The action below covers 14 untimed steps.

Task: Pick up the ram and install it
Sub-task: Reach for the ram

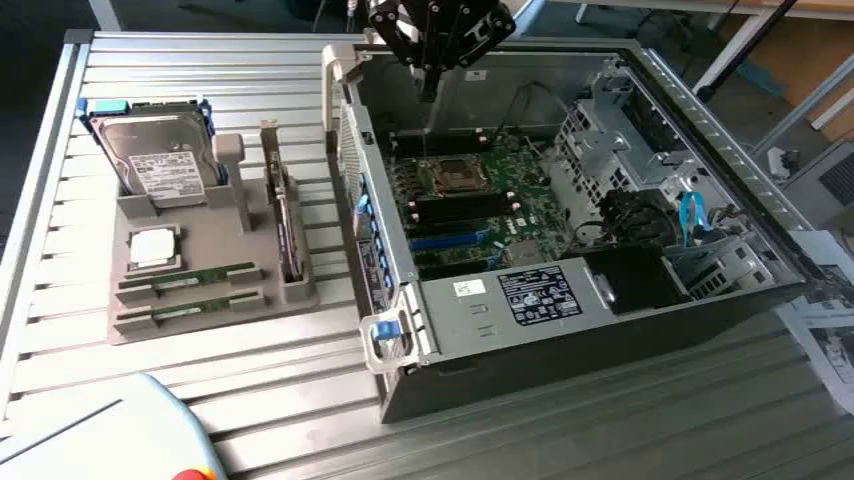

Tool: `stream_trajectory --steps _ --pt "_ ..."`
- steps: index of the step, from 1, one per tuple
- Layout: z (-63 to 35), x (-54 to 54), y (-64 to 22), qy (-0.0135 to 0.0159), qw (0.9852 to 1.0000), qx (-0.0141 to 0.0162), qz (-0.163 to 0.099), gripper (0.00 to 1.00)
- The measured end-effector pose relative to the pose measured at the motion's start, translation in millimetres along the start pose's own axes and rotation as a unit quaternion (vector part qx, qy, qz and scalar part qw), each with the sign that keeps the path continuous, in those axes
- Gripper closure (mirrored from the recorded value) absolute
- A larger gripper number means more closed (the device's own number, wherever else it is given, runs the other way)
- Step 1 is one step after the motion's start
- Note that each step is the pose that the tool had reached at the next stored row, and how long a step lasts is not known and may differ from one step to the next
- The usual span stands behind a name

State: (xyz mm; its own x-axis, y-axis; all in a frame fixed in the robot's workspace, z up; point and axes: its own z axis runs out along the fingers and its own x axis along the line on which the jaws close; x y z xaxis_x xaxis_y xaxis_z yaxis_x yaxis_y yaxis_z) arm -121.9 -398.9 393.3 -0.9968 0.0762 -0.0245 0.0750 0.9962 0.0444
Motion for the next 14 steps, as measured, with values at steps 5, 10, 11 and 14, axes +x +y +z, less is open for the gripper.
stream_trajectory --steps 5,10,11,14 --pt "-0.4 23.0 -1.7 0.0001 1.0000 -0.0002 0.000 0.89" --pt "-0.5 38.9 -2.9 0.0000 1.0000 -0.0003 0.000 0.89" --pt "-0.6 47.7 -3.5 0.0000 1.0000 -0.0003 0.000 0.89" --pt "-1.0 75.1 -5.6 0.0000 1.0000 -0.0003 0.000 0.89"
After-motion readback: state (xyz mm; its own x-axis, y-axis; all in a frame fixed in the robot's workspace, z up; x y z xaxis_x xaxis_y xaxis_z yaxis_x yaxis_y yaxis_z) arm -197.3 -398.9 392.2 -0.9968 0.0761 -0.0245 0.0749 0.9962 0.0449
